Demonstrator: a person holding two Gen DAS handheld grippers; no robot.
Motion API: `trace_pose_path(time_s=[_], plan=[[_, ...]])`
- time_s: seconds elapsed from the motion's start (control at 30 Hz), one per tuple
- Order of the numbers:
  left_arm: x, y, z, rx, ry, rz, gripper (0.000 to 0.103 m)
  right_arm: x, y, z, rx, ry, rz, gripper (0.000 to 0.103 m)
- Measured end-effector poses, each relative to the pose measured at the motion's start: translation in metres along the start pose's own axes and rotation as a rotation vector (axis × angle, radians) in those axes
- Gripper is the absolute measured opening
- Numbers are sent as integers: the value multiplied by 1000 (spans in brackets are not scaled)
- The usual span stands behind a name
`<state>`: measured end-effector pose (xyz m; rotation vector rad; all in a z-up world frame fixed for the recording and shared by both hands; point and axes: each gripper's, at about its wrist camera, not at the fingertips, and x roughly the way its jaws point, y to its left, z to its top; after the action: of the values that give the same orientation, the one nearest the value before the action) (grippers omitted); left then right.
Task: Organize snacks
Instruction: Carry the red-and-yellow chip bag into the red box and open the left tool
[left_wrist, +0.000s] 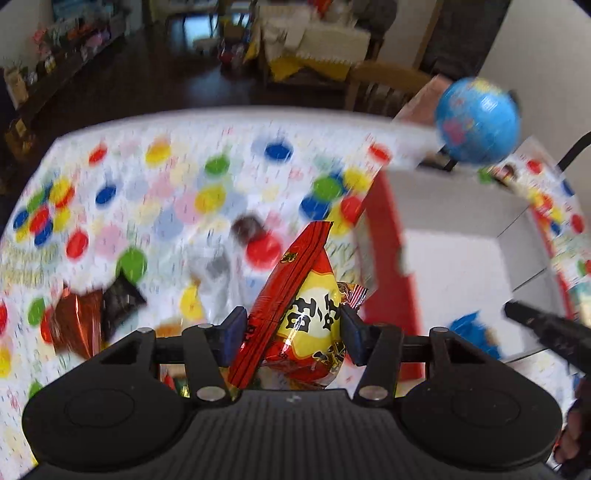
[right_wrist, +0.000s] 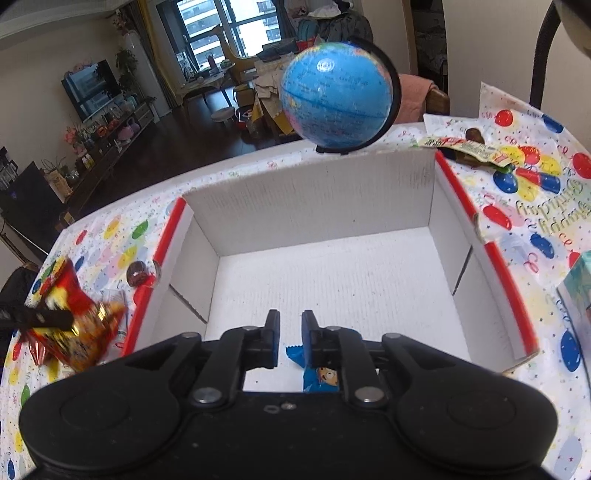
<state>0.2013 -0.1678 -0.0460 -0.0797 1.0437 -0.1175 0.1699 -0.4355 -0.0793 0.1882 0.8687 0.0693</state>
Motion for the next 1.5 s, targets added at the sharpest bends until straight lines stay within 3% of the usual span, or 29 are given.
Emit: trace_pose_path(time_s=[0.17,0.33,0.77,0.9,0.97,1.07,1.3,1.5], plan=[[-26,-30,21,72,-97,-60,53,-17,-5,5,-4,-24,-19,16],[-18,-67,31,154,-116,-113,53,-30,-24,9,8,-45,-49,17],[54,-129,18,287,13,-130,54,-31,-54,-1,49,-24,-88,18],[67,-133,11,300,41,-81,56,-31,-54,-3,50,-17,-78,20],[67,-132,9,300,48,-98,58,-33,-52,-4,46,-15,-72,22],[61,-131,6,295,40,-118,70,-34,-50,-5,47,-14,-68,24],[31,-115,-1,274,4,-147,70,-47,-33,-6,25,-30,-59,27],[-3,-83,-6,217,-44,-171,70,-65,-3,-7,-5,-57,-36,38]])
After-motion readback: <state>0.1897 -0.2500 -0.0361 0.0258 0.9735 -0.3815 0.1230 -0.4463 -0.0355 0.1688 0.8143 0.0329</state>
